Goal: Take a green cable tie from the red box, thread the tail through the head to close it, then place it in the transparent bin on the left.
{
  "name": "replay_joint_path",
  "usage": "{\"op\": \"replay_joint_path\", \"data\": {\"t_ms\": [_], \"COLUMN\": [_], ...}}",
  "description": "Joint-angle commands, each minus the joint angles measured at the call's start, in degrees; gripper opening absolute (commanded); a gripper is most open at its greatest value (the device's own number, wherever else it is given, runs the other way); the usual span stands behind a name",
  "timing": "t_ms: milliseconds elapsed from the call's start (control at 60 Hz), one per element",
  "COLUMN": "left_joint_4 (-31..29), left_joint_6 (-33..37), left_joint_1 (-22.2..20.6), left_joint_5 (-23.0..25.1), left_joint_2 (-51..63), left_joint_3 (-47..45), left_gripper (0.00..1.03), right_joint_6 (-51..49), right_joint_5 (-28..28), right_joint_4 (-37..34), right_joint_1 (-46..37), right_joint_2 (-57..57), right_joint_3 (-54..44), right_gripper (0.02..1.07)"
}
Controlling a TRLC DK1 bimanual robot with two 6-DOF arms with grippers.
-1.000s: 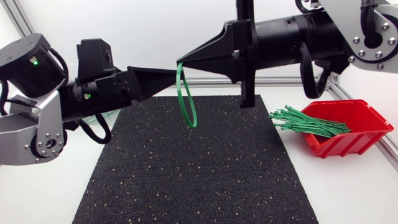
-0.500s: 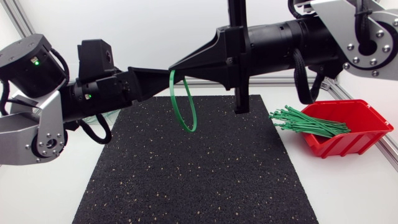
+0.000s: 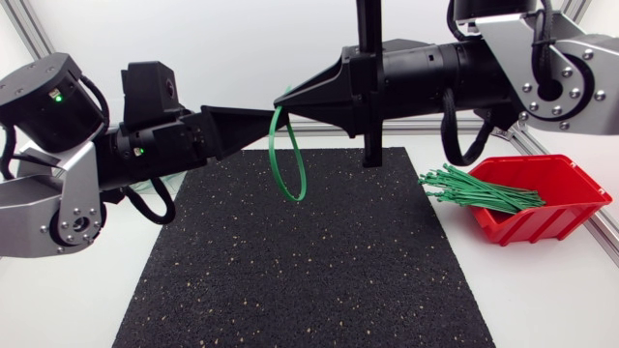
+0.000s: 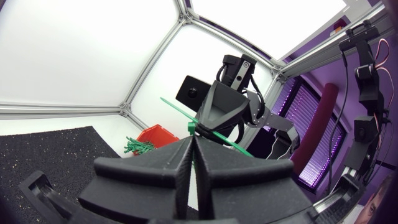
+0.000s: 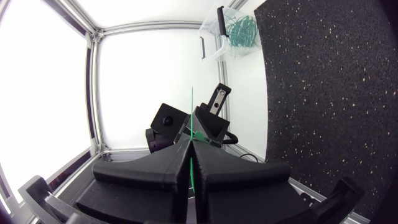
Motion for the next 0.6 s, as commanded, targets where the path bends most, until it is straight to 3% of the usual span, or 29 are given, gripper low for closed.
{"op": "replay_joint_path", "data": {"t_ms": [0,333,583], "left_joint_4": [1.19,1.11,1.11], "left_joint_6": [0.84,2.16,3.22], "left_joint_1": [-0.68,-0.59,1.61], "left_joint_5": [0.07,0.16,3.77], "left_joint_2": [-0.06,0.12,3.28], "left_joint_3": [-1.11,-1.37,1.26], "left_gripper": [0.03,0.03,0.03], "right_joint_6": [-6.23,-25.13,-28.65], "right_joint_5": [0.87,7.47,4.74], "right_joint_4": [-2.80,-9.30,-9.65], "right_joint_1": [-1.18,-1.62,-0.82], "right_joint_2": [-1.03,-4.81,-6.21], "right_joint_3": [0.23,1.28,-1.18], "right_gripper": [0.07,0.07,0.07]}}
